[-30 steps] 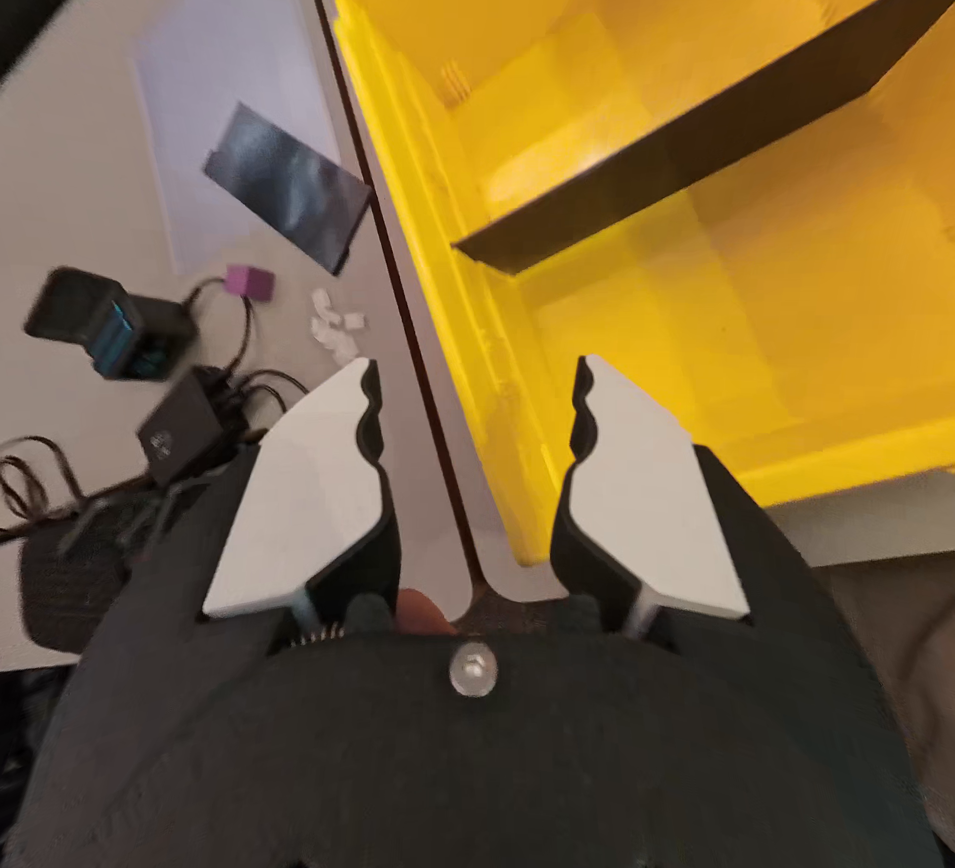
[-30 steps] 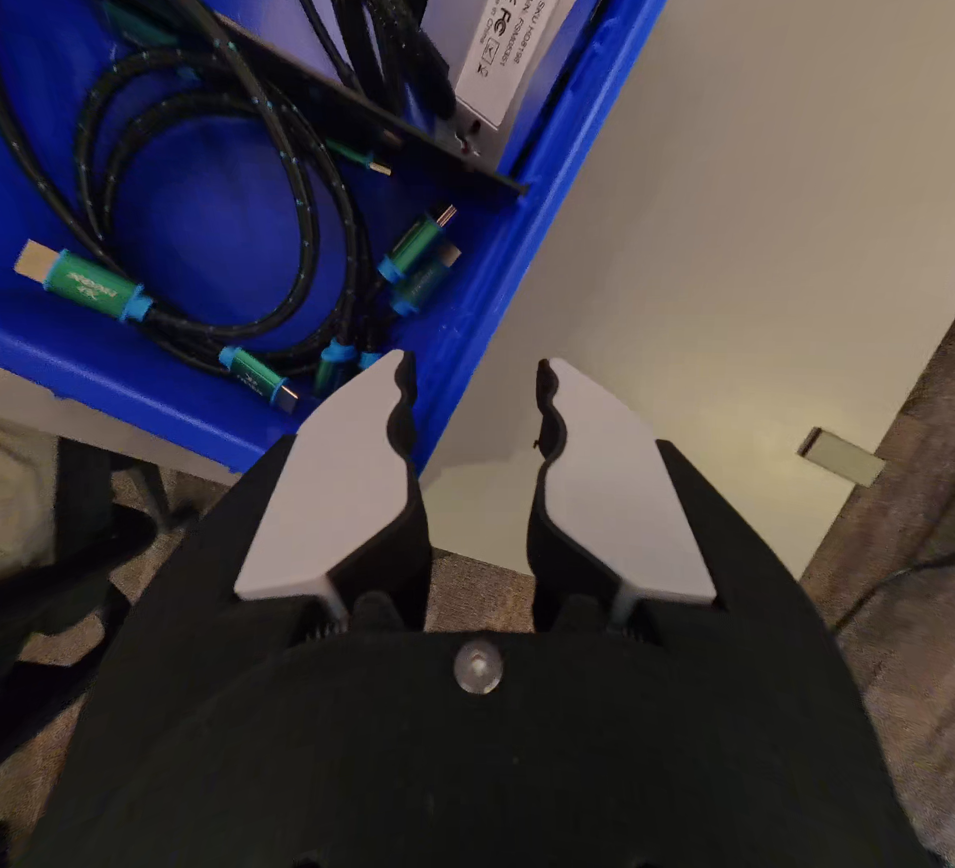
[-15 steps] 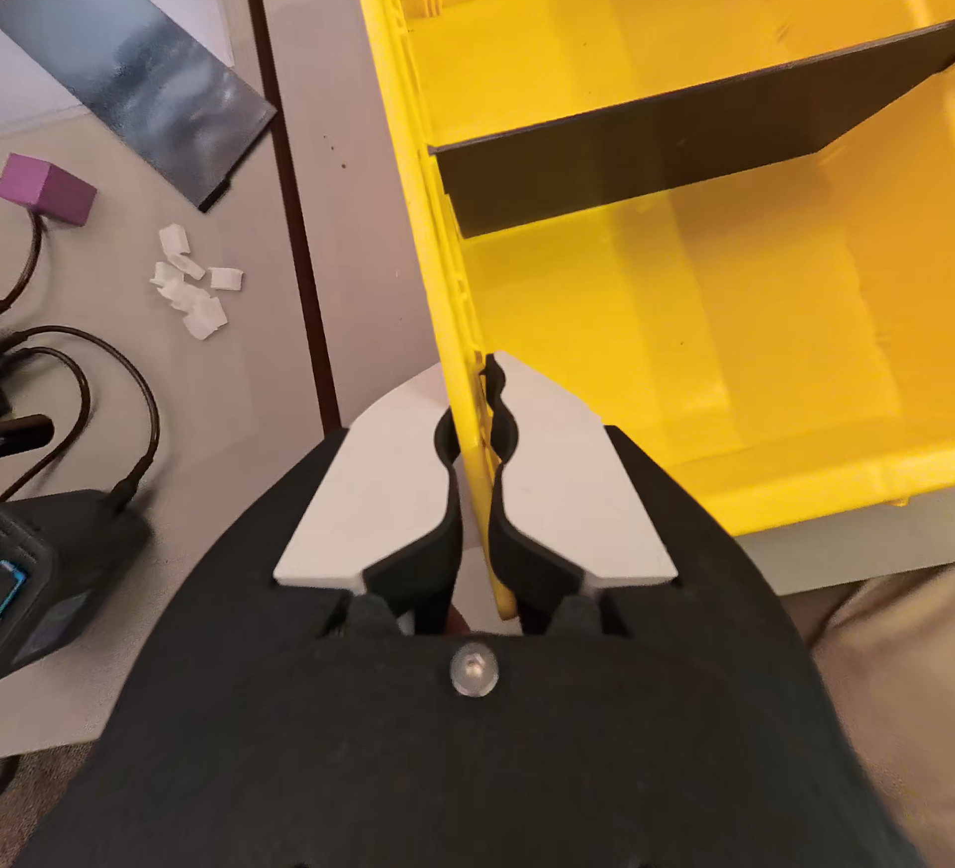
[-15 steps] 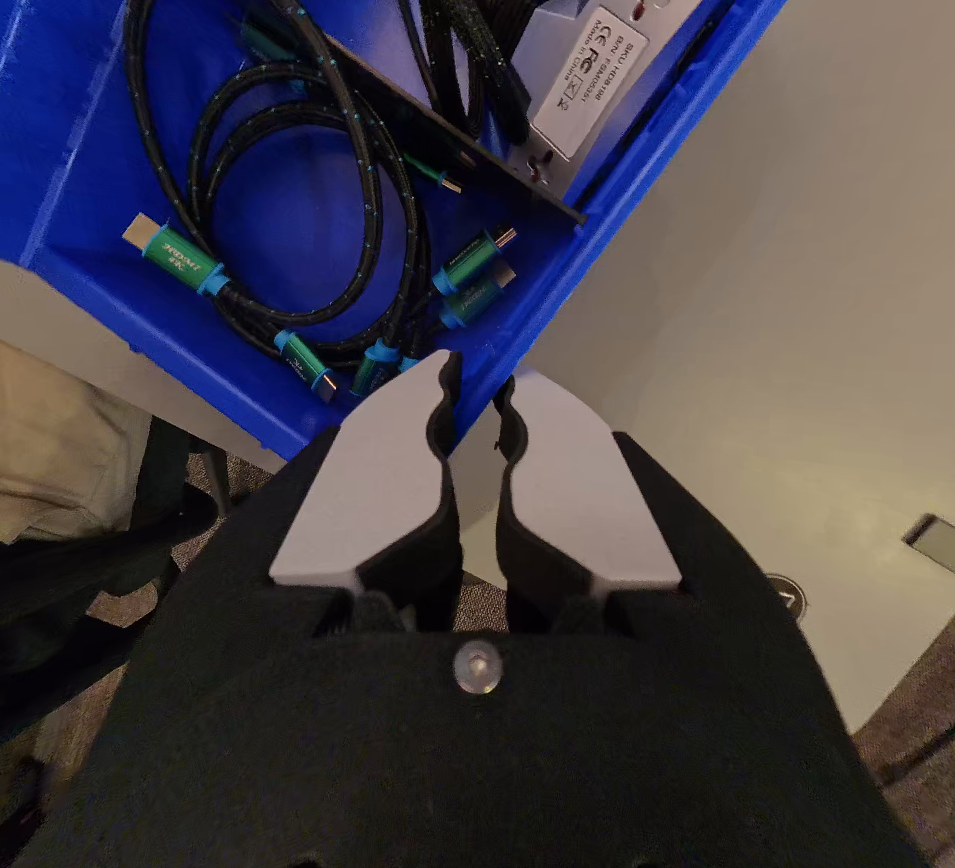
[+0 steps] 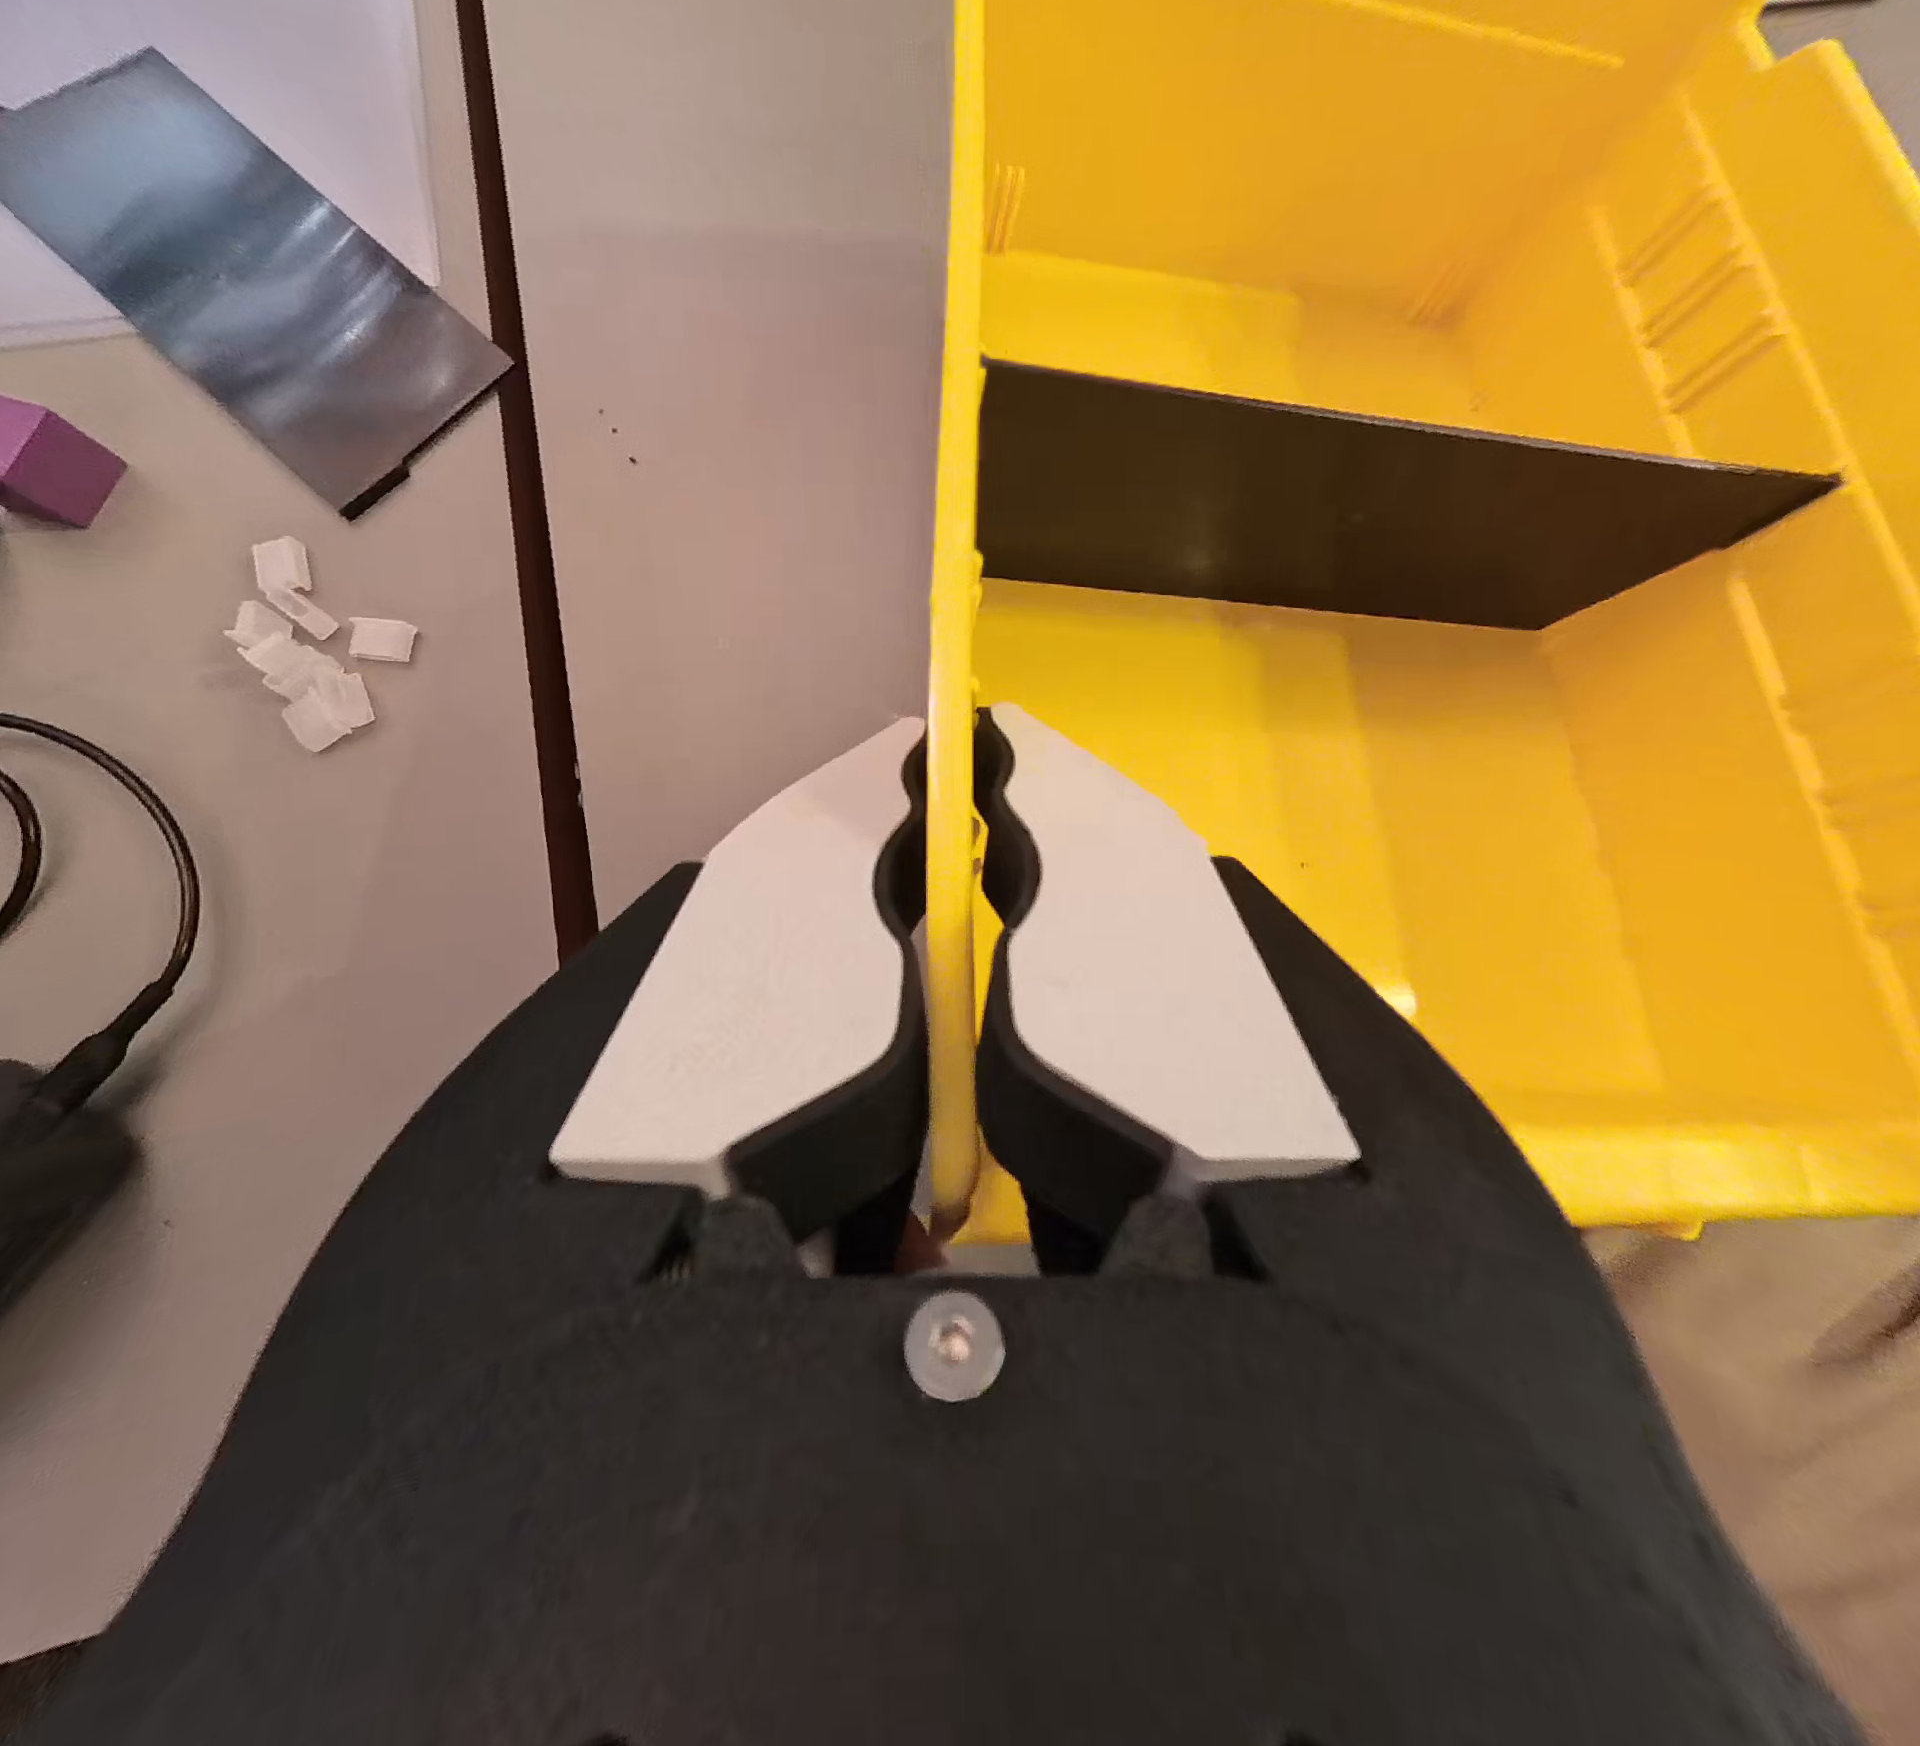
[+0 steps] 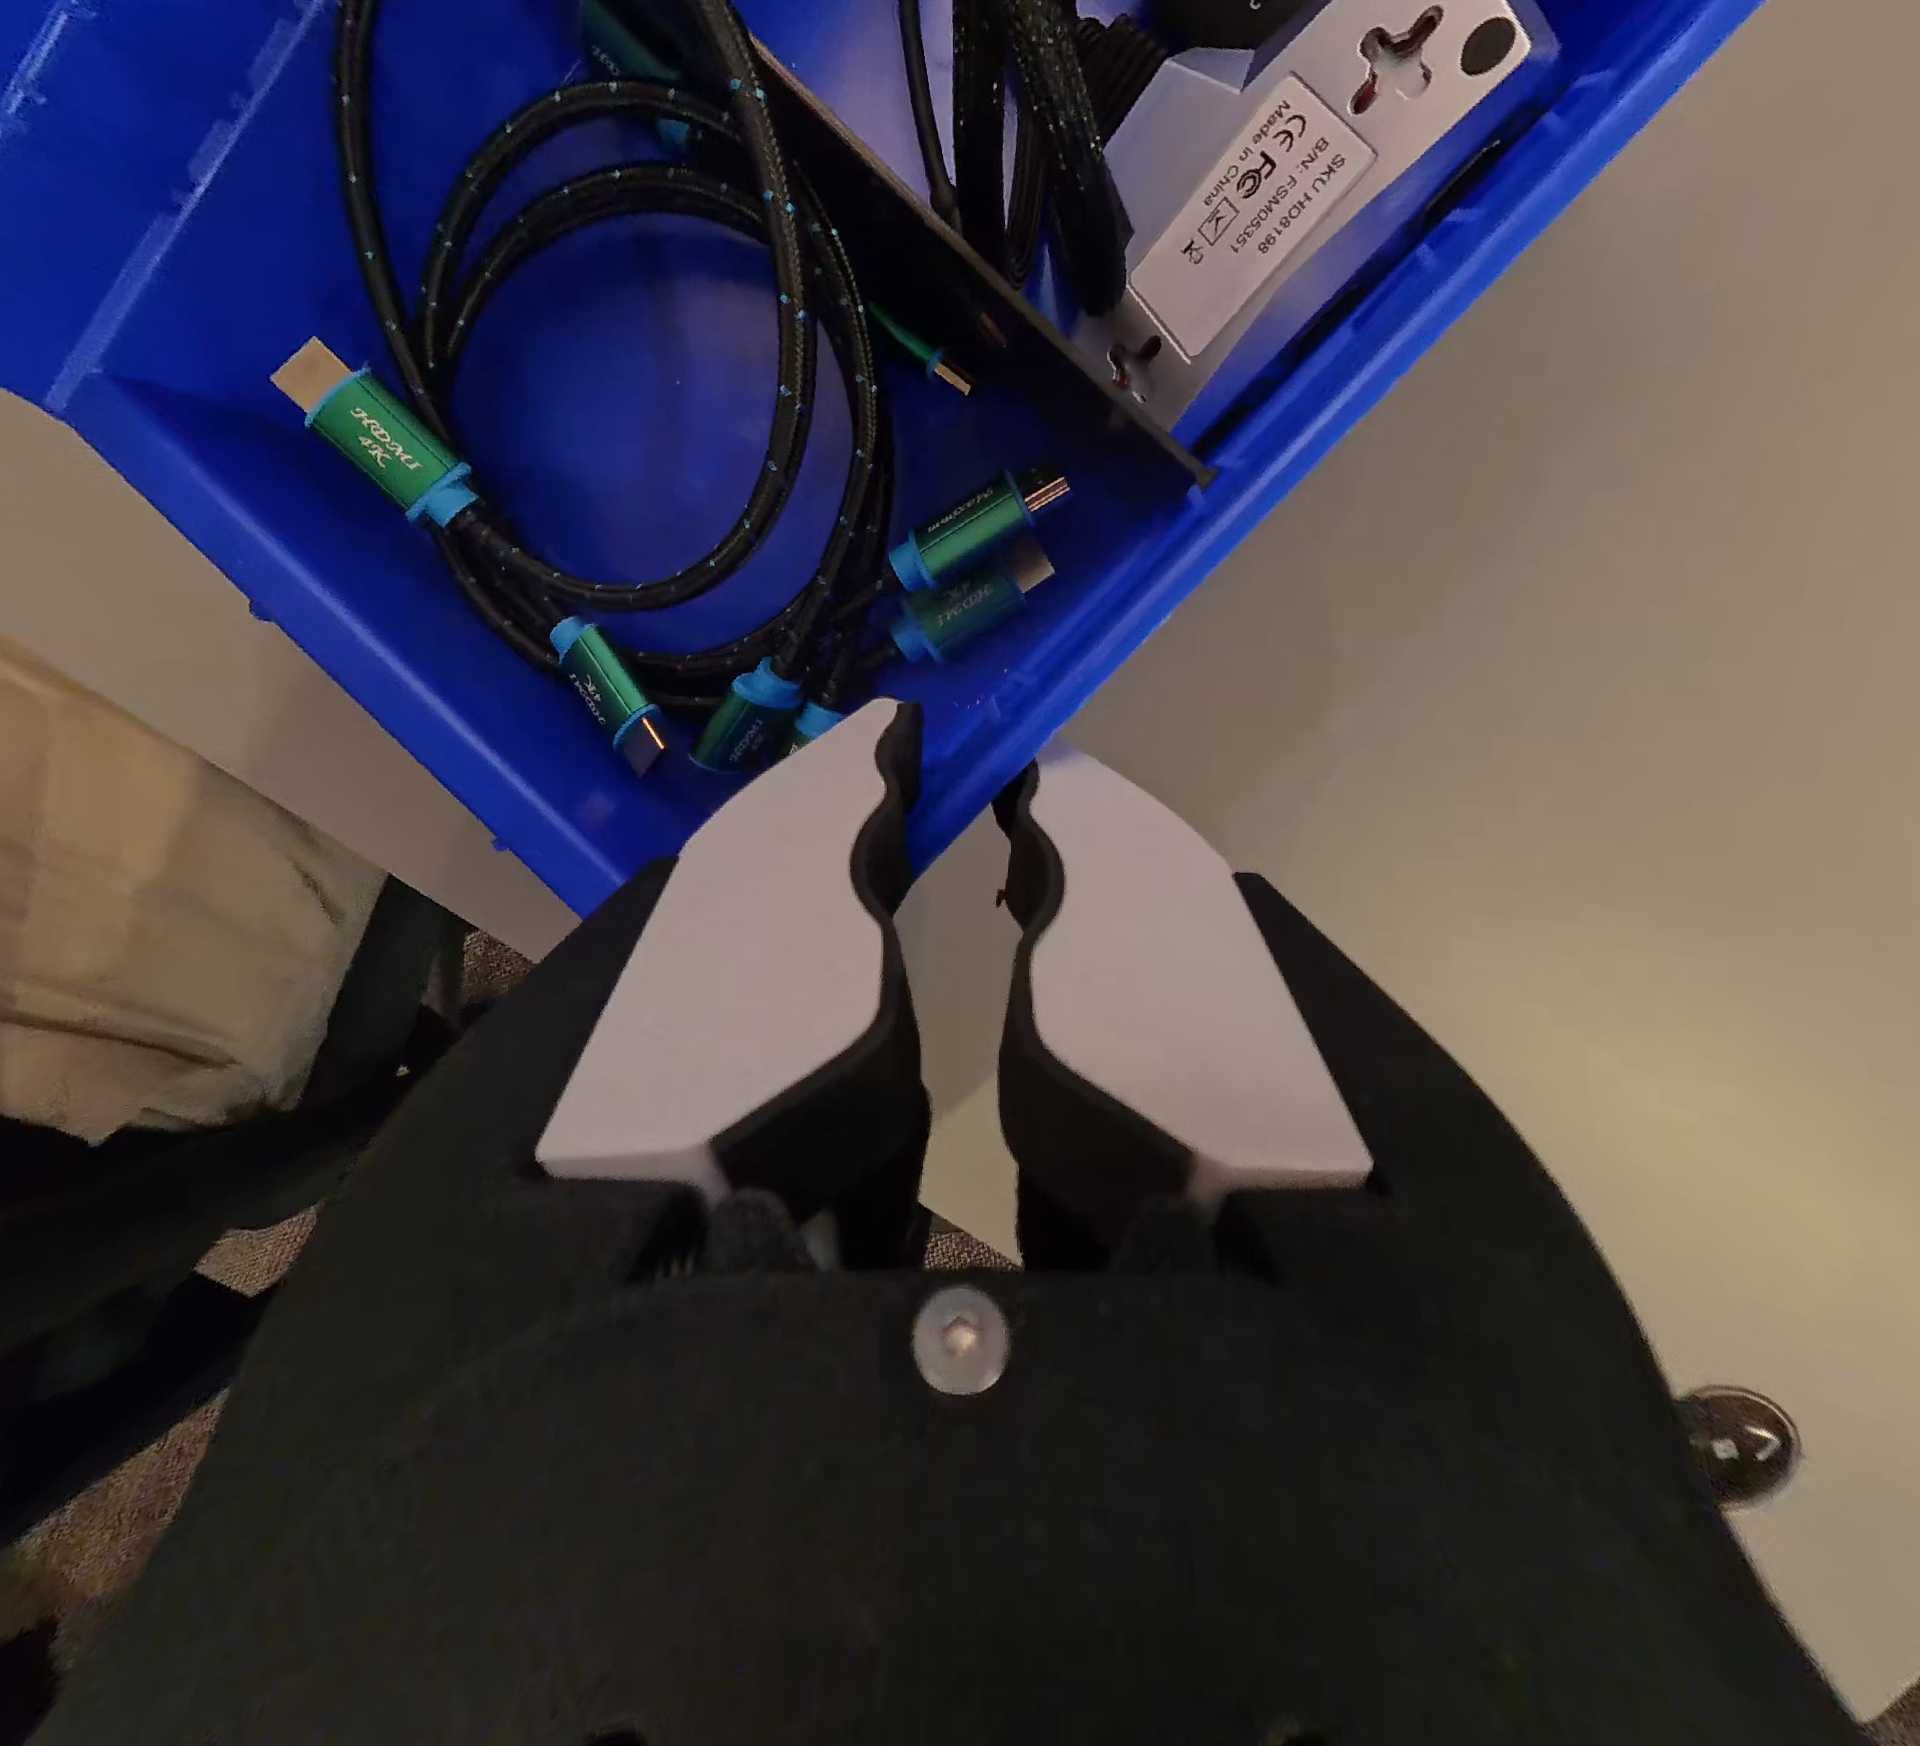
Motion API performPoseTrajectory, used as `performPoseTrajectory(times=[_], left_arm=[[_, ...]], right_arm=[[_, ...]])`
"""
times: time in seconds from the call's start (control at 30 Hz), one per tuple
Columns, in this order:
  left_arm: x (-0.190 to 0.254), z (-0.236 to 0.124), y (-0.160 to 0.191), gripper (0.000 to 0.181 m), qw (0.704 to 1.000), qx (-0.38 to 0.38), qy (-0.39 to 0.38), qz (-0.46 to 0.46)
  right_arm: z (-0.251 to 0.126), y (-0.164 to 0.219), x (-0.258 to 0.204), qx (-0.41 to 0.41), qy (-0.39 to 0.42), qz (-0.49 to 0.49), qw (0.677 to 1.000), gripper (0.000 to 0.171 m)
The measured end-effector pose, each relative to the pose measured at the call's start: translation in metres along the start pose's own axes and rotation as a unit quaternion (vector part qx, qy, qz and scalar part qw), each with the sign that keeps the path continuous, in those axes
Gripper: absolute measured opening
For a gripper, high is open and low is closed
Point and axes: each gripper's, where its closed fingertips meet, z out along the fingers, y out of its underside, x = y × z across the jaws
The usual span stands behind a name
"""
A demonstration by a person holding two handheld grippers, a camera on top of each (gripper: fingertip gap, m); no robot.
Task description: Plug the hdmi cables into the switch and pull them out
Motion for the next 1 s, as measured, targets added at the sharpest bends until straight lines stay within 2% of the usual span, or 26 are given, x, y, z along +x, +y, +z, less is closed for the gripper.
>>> performPoseTrajectory(times=[0.03, 0.23, 0.5, 0.8, 1.0], left_arm=[[0.001, 0.0, 0.0, 0.005, 1.0, 0.001, 0.0, 0.001], [0.004, -0.017, -0.008, 0.005, 0.999, 0.034, -0.002, 0.006], [-0.002, -0.064, -0.024, 0.005, 0.992, 0.128, -0.002, -0.02], [-0.005, -0.098, -0.033, 0.005, 0.98, 0.191, -0.005, -0.053], [-0.011, -0.114, -0.041, 0.005, 0.972, 0.226, -0.011, -0.065]], right_arm=[[0.002, -0.004, -0.006, 0.0, 0.0, -0.002, 1.0, 0.012], [0.02, -0.028, -0.047, 0.002, -0.02, -0.026, 0.999, 0.013], [0.049, -0.07, -0.114, 0.019, -0.053, -0.062, 0.996, 0.013], [0.088, -0.126, -0.209, 0.044, -0.113, -0.094, 0.988, 0.017], [0.116, -0.165, -0.281, 0.069, -0.169, -0.109, 0.977, 0.027]])
